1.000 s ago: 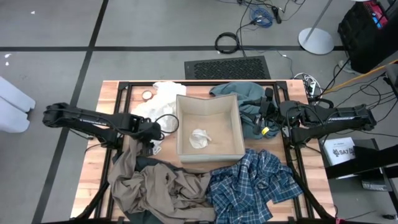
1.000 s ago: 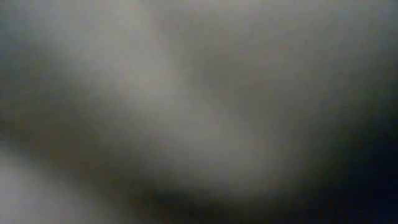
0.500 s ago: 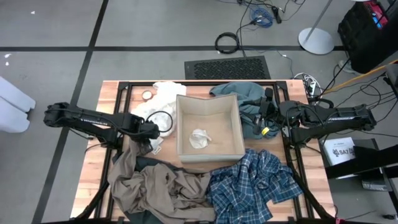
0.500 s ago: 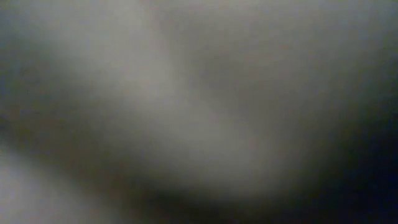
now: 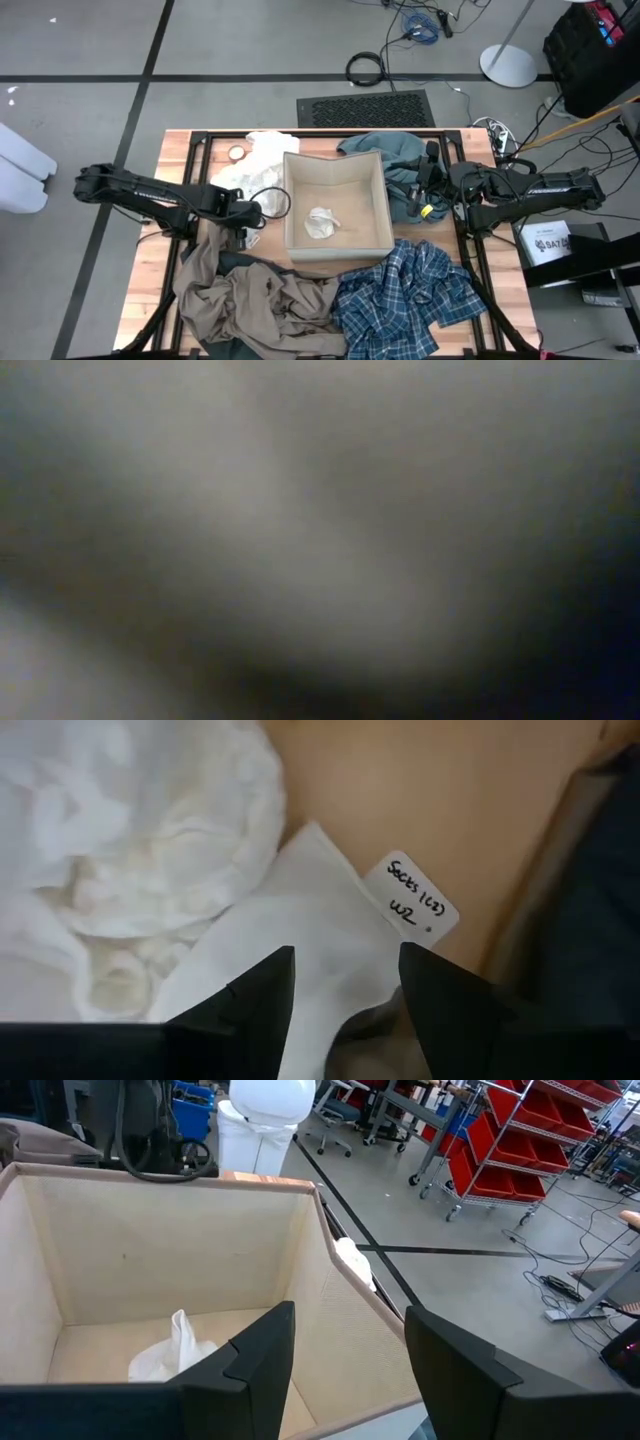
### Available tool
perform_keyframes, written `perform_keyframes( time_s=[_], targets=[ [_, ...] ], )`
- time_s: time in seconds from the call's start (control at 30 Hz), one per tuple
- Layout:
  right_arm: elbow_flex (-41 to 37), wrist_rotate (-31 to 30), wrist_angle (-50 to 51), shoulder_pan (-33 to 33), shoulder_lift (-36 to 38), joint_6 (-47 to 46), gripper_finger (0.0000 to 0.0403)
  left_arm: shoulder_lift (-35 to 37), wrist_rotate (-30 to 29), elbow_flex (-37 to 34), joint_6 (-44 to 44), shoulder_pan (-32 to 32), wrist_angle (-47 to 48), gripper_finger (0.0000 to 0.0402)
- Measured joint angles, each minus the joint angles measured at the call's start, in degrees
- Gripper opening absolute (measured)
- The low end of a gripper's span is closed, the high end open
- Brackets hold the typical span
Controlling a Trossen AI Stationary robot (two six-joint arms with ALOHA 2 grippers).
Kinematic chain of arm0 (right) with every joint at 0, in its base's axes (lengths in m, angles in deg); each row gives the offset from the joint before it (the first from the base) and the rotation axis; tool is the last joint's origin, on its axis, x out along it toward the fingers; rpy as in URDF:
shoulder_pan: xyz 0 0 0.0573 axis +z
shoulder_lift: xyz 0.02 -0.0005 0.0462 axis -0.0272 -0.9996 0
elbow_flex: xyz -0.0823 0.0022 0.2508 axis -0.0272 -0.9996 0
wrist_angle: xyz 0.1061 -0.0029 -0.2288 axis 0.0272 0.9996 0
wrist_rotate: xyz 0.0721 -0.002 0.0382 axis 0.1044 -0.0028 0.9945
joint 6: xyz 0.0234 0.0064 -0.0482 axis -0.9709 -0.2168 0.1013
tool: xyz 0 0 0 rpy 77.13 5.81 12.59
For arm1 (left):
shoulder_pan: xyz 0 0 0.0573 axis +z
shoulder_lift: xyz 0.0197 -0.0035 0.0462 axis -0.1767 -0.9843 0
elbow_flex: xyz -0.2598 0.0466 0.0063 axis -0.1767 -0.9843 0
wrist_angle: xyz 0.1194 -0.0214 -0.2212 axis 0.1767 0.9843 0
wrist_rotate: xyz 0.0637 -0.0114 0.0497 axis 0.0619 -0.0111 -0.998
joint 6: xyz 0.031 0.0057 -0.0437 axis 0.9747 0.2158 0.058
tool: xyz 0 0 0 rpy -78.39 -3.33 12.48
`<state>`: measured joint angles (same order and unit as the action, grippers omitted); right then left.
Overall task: Sort clothes
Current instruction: Put the white sock into the white laundry bin
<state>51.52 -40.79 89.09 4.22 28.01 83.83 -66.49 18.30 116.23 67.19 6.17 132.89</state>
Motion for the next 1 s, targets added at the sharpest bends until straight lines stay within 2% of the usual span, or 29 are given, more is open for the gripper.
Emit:
perform_keyframes(
  time_s=[0.17, 0.27, 0.5, 0.63, 0.73, 0.9, 1.0],
  targets=[
    [0.0, 0.0, 0.0, -0.01, 0.0, 0.0, 0.018, -3.82, 2.49, 0.0, 1.24, -0.29, -1.34, 0.0192],
    [0.0, -0.02, 0.0, -0.01, 0.0, 0.02, 0.018, -6.51, 2.22, 0.11, -1.03, -0.38, -1.67, 0.0192],
    [0.0, -0.02, 0.0, -0.01, 0.0, 0.0, 0.018, -13.74, -6.44, 0.11, -6.32, -0.38, -1.96, 0.0192],
    [0.0, -0.01, -0.01, -0.01, 0.0, 0.0, 0.018, -15.93, -7.92, 0.11, -5.86, -0.38, -4.05, 0.0186],
    [0.0, -0.02, 0.0, -0.01, 0.0, 0.0, 0.018, -16.12, -7.96, 0.07, -4.77, -0.38, -4.9, 0.0147],
    [0.0, -0.02, -0.01, -0.01, 0.0, 0.0, 0.018, -14.6, -7.72, 0.25, -4.67, -0.38, -4.57, 0.0023],
    [0.0, -0.02, 0.0, -0.01, 0.0, 0.0, 0.018, -11.83, -7.72, 2.32, -4.39, -0.53, -4.18, 0.0016]
  ],
)
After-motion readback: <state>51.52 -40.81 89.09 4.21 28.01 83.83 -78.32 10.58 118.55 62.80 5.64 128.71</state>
